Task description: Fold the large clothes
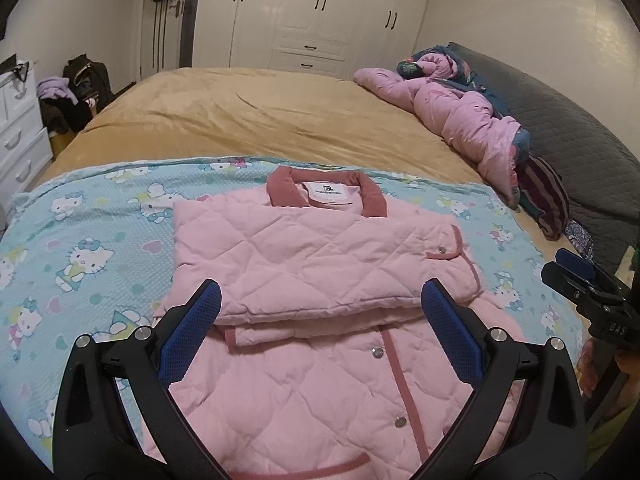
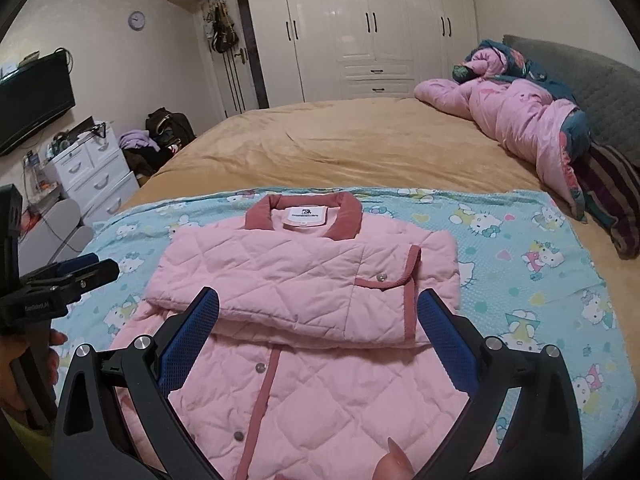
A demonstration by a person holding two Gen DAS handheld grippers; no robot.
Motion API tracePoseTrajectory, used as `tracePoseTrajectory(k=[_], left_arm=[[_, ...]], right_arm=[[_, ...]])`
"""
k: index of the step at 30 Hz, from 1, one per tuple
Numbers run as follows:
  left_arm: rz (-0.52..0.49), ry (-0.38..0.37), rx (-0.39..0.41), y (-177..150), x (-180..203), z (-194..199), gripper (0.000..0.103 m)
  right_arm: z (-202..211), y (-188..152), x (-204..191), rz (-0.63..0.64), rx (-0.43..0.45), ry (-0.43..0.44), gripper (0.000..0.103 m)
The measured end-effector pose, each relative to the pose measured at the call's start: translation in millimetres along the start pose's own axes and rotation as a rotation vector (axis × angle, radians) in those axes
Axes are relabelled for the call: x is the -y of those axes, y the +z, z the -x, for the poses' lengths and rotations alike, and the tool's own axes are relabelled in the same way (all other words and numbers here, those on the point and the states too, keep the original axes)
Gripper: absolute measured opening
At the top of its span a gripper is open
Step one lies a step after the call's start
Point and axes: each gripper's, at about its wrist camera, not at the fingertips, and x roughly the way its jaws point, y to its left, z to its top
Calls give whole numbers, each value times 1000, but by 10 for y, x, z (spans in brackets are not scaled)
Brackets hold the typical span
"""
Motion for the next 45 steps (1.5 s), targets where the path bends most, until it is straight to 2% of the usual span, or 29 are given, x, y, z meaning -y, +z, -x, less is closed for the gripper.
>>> tracePoseTrajectory(k=[19, 28, 45], left_arm=[[-44, 11, 9, -477, 135, 349, 94], [-80, 47, -31, -767, 117, 377, 94], [-55, 101, -98, -1290, -119, 385, 94]], right_arm=[[438, -362, -70, 27, 9, 23, 99], [511, -691, 51, 27, -21, 28, 99], [604, -1250, 336, -3, -78, -4, 99]])
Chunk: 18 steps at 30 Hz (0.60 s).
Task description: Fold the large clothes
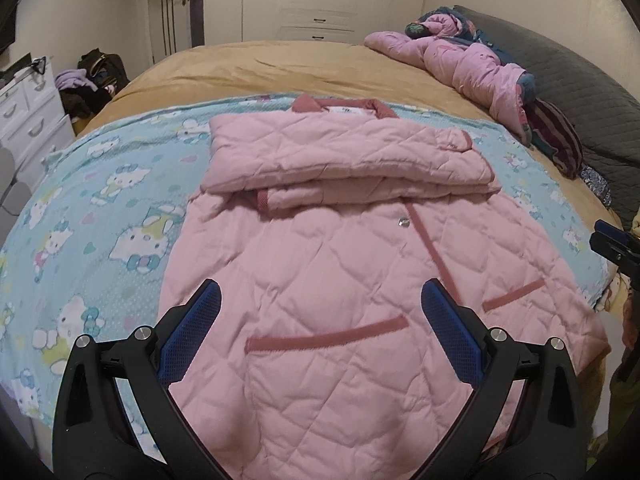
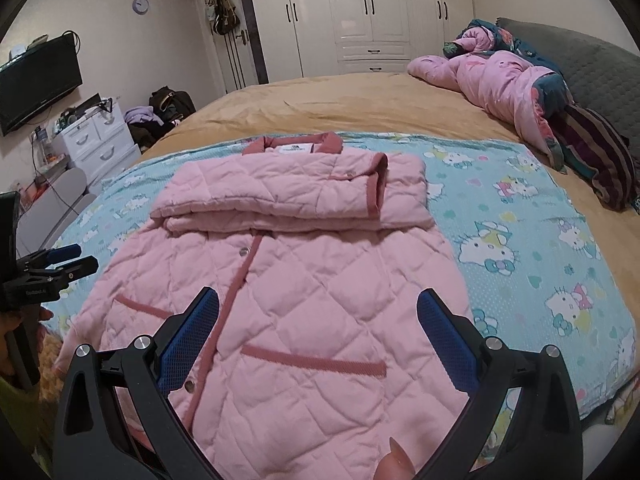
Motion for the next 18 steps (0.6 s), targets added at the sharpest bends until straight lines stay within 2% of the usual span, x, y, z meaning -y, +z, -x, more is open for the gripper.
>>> tracePoseTrajectory(k=[11, 18], left_arm=[[26, 37, -59, -388, -274, -43, 94], [101, 76, -110, -649, -670, -44, 94]], right_arm=[[-25, -395, 136, -2, -72, -25, 99], [-32, -614, 283, -22, -122, -38, 99]])
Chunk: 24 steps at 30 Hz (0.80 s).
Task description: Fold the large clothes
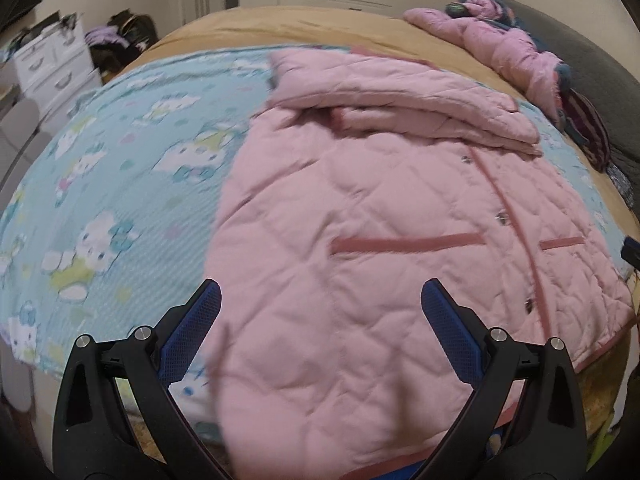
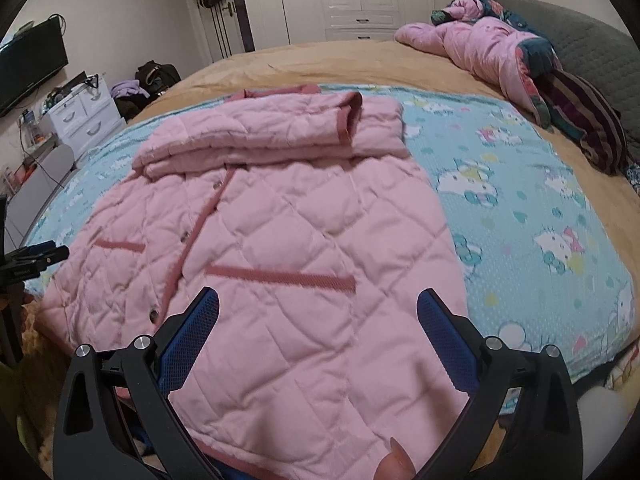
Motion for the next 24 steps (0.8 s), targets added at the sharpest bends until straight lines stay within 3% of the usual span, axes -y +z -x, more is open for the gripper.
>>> tracePoseTrajectory(k=[4, 13, 17, 24], left_arm=[[82, -13, -33, -78, -259, -33, 94], [99, -64, -139, -368, -472, -119, 94], [158, -126, -182, -510, -552, -173, 94], [93, -143, -203, -692, -415, -193, 94]], right_arm=[[-17, -120, 119, -30, -29, -3, 99], [44, -362, 359, -76, -60, -38, 99], [67, -429, 447, -96, -78, -30, 99], [131, -524, 540, -100, -114, -22, 99]])
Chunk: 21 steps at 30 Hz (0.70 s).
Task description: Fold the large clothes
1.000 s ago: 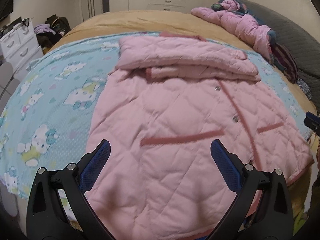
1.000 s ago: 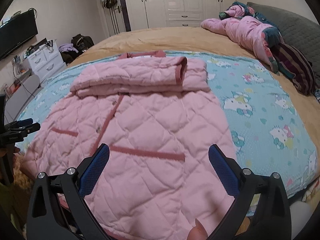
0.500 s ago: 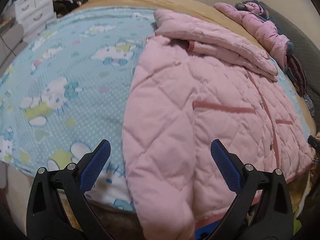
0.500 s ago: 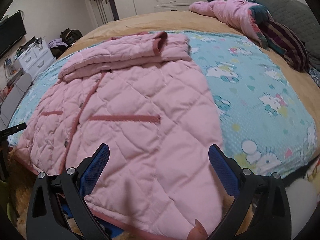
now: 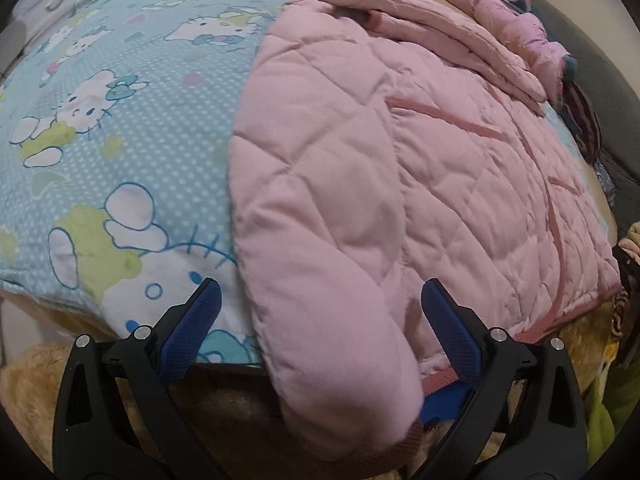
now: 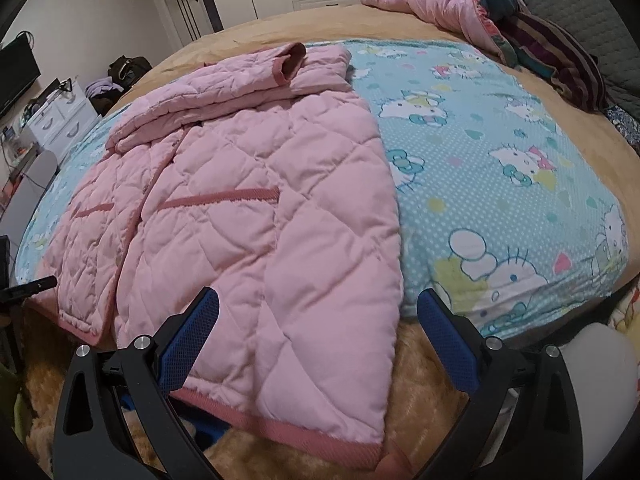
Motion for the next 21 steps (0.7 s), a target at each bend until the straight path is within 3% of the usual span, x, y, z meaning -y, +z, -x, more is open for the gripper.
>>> tracePoseTrajectory(k=[6, 8, 12, 17, 19, 21], left_arm=[[19, -48, 18, -71, 25, -16, 93], [30, -62, 29, -67, 7, -13, 84], [52, -79, 43, -74, -37, 12, 56], [66, -102, 47, -94, -57, 53, 49], [66, -107, 41, -106, -48, 50, 49], [76, -117, 34, -109, -56, 28, 51]], right_arm=[[4, -92, 81, -9, -54, 25, 99], [-23, -115, 129, -19, -80, 38, 99], [-86, -142, 139, -18, -129, 71, 99], [-137, -161, 59, 19, -175, 71, 98], [-155, -164, 35, 45, -191, 50, 86], [-181, -166, 54, 35, -211, 83, 67]])
